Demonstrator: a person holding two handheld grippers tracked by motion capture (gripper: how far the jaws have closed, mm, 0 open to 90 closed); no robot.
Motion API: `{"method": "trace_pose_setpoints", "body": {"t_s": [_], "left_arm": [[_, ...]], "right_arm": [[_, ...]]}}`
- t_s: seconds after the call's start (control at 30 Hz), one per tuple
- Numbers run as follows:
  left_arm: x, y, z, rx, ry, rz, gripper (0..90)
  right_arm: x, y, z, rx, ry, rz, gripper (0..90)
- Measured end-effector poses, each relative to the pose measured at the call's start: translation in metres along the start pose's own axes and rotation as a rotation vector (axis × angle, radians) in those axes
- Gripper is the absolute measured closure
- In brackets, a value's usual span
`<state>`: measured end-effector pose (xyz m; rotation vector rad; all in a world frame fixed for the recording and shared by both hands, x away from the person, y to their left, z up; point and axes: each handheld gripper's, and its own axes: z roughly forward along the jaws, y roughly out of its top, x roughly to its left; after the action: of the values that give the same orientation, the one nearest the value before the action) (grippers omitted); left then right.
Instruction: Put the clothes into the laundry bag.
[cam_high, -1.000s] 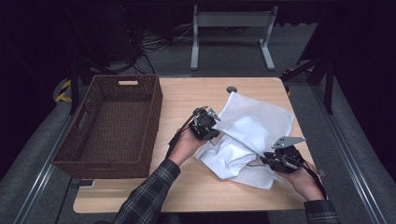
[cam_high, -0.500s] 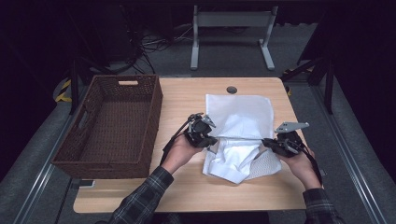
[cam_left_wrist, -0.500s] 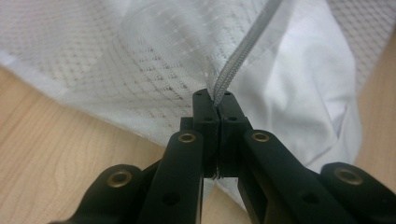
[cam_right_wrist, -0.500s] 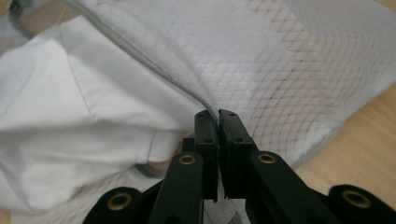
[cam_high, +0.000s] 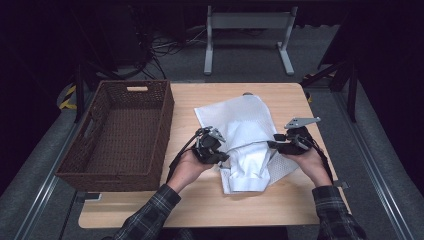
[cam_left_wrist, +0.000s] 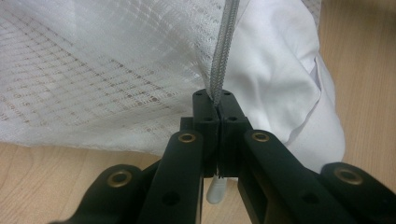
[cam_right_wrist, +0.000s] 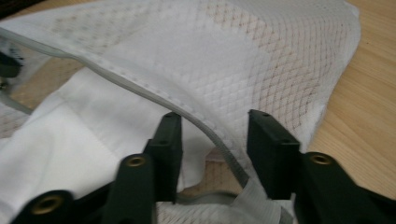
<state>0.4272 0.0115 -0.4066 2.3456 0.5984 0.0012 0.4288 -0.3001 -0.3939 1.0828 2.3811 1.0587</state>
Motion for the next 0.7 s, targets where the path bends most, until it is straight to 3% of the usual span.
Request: {"method": "trace_pose_setpoints", "body": {"t_s": [0.1,0.2,0.33,0.43,0.6,0.7], "left_arm": [[-0.001,0.0,0.001,-0.004,-0.004,0.002,89.0],[-0.001,0.0,0.001,0.005,0.002,0.006,89.0],[-0.001,0.0,0.0,0.006,0.003,0.007,89.0],[-0.002,0.0,0.001,0.005,0.001,0.003,89.0],[-0.002,-0.001,0.001,0.004,-0.001,-0.001,89.0],[-0.002,-0.001,0.002,0.007,-0.004,0.002,89.0]], "right_arm": [[0.007,-0.002,-0.008,-0.006,0.022,-0.005,48.8],[0.027,-0.006,-0.021,-0.025,0.084,-0.059,45.8],[0.059,-0.006,-0.025,-0.035,0.174,-0.139,44.8],[0.083,-0.005,-0.018,-0.017,0.249,-0.204,43.6],[0.11,-0.002,-0.001,0.032,0.298,-0.298,42.0],[0.119,-0.004,0.01,0.054,0.323,-0.321,39.6]]}}
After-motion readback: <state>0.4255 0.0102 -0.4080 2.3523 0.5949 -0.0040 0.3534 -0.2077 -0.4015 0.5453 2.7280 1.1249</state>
